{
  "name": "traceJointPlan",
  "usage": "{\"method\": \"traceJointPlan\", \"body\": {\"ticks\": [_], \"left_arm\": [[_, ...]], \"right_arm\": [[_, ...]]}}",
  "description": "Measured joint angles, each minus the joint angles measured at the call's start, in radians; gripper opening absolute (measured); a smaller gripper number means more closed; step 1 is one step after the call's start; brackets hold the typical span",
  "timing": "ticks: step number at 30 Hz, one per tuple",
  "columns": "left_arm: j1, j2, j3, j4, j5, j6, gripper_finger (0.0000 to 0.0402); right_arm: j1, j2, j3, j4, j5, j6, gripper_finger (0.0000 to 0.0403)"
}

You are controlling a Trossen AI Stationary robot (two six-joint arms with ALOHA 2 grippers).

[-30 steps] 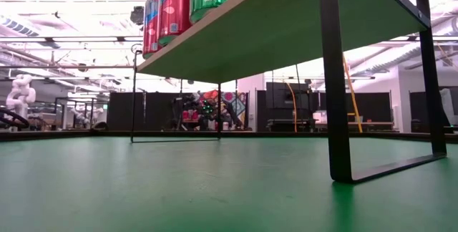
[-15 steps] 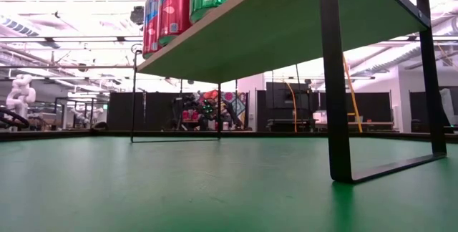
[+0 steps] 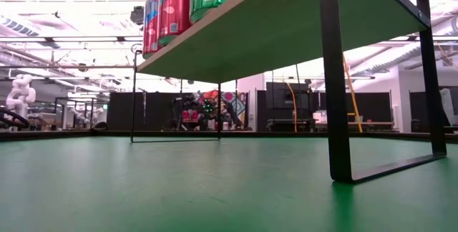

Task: Place canned beverage on shelf
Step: Put the green soda can on the shelf aligned with the other green soda can

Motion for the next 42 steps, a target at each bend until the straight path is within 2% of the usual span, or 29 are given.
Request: {"method": "traceJointPlan", "body": {"ticks": [25,35,42], "left_arm": [[0.0,0.001,-0.001,-0.002,0.0,-0.003,0.0389],[0.0,0.001,-0.001,-0.003,0.001,-0.003,0.0389],[0.0,0.001,-0.001,-0.003,0.001,-0.017,0.0389]], "right_arm": [[-0.033,0.03,-0.001,0.006,-0.021,0.006,0.0293],[-0.037,0.044,0.001,0.008,-0.019,0.015,0.0317],[-0.04,0.044,0.001,0.004,-0.018,0.04,0.0319]]}}
